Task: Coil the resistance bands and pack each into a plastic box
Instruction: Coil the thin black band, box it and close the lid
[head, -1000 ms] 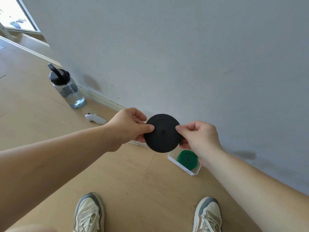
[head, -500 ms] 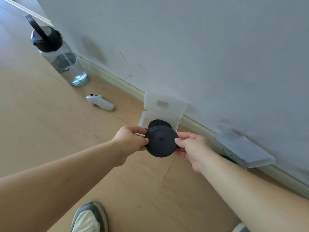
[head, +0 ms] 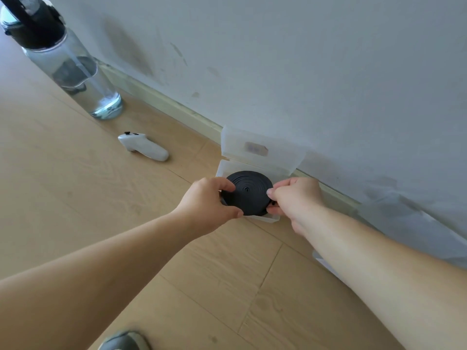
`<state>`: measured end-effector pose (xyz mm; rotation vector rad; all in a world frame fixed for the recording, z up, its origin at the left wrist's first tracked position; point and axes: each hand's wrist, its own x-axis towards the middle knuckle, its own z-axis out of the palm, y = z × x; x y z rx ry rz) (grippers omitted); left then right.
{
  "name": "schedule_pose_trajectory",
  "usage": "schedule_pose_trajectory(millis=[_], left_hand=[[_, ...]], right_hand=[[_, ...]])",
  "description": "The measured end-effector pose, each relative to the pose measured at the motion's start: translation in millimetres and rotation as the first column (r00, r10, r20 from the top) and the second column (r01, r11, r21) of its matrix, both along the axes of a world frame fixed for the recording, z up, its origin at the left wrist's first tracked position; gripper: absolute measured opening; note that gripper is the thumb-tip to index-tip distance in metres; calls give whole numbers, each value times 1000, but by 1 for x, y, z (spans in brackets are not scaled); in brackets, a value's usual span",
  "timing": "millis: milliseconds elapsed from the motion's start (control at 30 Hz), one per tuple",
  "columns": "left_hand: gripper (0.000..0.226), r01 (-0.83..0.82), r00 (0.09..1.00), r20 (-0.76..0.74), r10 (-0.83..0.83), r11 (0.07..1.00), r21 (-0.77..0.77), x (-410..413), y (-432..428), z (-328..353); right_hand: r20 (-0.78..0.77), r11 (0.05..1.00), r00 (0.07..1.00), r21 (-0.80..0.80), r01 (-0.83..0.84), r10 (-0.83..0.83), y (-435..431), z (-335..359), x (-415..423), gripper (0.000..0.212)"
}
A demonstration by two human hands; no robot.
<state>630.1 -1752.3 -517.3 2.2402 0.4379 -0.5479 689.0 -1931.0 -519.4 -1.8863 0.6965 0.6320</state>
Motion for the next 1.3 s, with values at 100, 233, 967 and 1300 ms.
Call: schedule_pose_trajectory(millis=[100, 233, 967, 1300], left_hand=[[57, 94, 993, 65, -99, 992, 82, -5, -2, -8], [50, 147, 976, 138, -166, 980, 136, -12, -4, -20], [32, 196, 863, 315, -394, 837, 511, -25, -15, -59], [25, 245, 829, 390, -401, 887, 391, -19, -9, -43]], right_hand=[[31, 997, 998, -51, -52, 54, 1, 1, 1, 10], [34, 992, 995, -94, -89, 92, 7, 4, 2, 13], [-32, 715, 774, -361, -599, 632, 9, 5, -10, 40], [-291, 314, 485, -477, -821, 824, 26, 11, -3, 26]])
